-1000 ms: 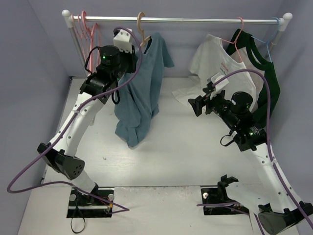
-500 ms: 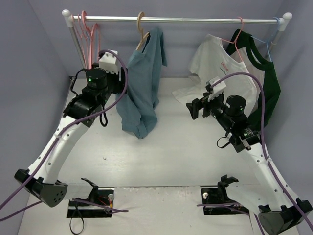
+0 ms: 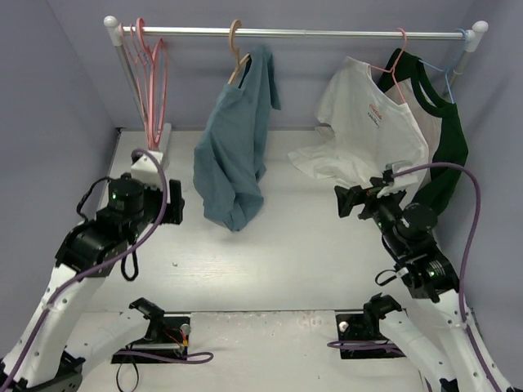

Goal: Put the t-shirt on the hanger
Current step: Reset both arms

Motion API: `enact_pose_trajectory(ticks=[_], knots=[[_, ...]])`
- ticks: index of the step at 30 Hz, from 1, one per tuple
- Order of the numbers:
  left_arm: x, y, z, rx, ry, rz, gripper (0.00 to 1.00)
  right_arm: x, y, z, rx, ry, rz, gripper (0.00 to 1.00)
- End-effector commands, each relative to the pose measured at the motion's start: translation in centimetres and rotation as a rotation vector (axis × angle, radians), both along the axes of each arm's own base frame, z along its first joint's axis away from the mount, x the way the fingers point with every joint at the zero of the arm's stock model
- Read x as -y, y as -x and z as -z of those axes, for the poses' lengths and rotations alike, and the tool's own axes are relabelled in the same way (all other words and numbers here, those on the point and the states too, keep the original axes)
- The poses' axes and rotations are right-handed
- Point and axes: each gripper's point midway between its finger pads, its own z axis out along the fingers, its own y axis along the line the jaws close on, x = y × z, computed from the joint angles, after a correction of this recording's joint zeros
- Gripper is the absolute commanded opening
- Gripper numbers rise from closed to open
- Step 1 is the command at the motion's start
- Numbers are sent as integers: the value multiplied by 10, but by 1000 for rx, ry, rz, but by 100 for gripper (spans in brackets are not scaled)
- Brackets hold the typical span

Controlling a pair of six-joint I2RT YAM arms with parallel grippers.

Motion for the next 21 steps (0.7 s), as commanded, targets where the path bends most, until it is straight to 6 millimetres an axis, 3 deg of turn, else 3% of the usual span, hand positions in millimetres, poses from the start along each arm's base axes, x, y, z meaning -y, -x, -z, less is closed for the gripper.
enact_pose_trajectory(ticks=[1,7,9,10,15,21], knots=[[-13,28,22,-45,37,-33,67,8,6,-20,51,-66,46,100],[-32,71,67,-120,40,-43,68,19,21,0,-45,-79,95,100],[-36,81,71,-103,70,-48,68,23,22,8,-70,-81,119,100],[-37,82,81,-110,69,-55,68,29,22,10,-69,-85,153,100],[-47,83,69,4,121,-95,68,36,30,13,-39,-177,199,100],[-47,74,85,31,118,-117,68,48,32,10,-14,-221,268,100]])
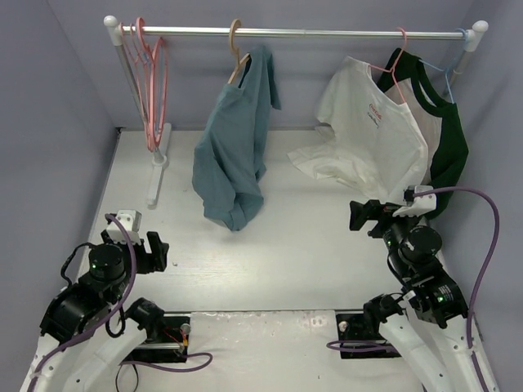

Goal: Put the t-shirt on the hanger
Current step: Reset both arms

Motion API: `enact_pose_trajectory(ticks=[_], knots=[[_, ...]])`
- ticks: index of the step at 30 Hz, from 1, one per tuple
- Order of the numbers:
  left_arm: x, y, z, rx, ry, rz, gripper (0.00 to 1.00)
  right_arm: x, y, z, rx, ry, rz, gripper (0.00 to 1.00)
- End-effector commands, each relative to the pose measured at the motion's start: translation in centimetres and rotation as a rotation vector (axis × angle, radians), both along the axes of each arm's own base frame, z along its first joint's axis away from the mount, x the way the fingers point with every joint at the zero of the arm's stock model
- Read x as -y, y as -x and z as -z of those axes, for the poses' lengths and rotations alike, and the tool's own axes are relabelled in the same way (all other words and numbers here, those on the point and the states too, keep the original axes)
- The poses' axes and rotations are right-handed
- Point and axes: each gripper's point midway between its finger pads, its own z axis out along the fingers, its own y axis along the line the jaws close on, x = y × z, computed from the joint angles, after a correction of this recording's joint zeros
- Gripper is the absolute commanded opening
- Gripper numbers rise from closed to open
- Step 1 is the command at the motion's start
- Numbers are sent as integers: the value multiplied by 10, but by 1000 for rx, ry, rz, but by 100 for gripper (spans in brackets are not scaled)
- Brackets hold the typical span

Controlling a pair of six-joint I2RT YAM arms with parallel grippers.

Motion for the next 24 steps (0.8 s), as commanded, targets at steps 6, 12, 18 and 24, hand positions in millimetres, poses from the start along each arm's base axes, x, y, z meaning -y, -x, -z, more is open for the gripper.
enact_pose_trajectory(ticks=[6,12,18,24], knots=[[2,-22,15,38,1,-53,68,4,-7,-17,60,-56,57,100],[-1,-24,20,55,-1,-70,68,3,-8,-15,50,-54,60,100],[1,-26,26,34,-7,-66,68,-2,-11,-11,30,-62,44,100],[1,-29,30,9,-21,-67,68,-1,-11,-11,32,-61,51,100]])
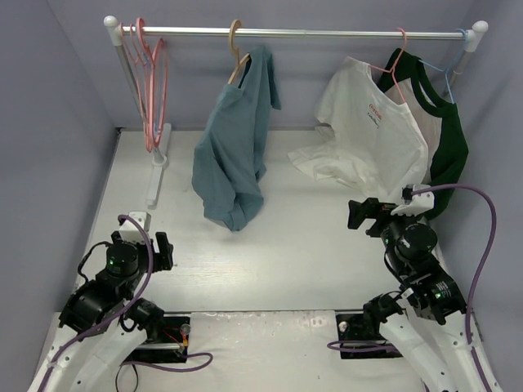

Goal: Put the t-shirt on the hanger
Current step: Reset both arms

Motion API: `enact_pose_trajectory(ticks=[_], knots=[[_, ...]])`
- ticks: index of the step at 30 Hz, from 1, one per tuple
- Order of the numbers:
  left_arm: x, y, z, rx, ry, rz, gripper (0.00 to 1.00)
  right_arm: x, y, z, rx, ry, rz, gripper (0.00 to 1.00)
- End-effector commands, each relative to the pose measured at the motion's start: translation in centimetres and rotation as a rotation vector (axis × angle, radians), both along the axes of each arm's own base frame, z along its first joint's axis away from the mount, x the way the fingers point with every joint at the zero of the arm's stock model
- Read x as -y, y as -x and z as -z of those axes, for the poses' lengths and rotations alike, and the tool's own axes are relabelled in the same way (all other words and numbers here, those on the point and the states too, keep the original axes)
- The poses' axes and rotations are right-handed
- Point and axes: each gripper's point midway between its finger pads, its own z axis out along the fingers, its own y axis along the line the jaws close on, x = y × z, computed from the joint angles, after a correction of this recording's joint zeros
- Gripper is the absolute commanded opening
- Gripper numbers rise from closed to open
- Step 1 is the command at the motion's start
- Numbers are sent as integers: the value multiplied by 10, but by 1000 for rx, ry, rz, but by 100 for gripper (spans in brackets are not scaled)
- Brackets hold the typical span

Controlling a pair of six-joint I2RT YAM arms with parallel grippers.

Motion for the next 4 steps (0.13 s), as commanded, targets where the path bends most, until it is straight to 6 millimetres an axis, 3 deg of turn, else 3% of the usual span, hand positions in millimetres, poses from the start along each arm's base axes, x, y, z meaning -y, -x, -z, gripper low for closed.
enact_pose_trajectory(ticks=[1,4], knots=[[3,-13,-14,38,18,-14,68,-1,-7,-17,55,-33,18,100],[3,-13,-14,36,17,-14,68,-1,-9,-15,48,-31,24,100]])
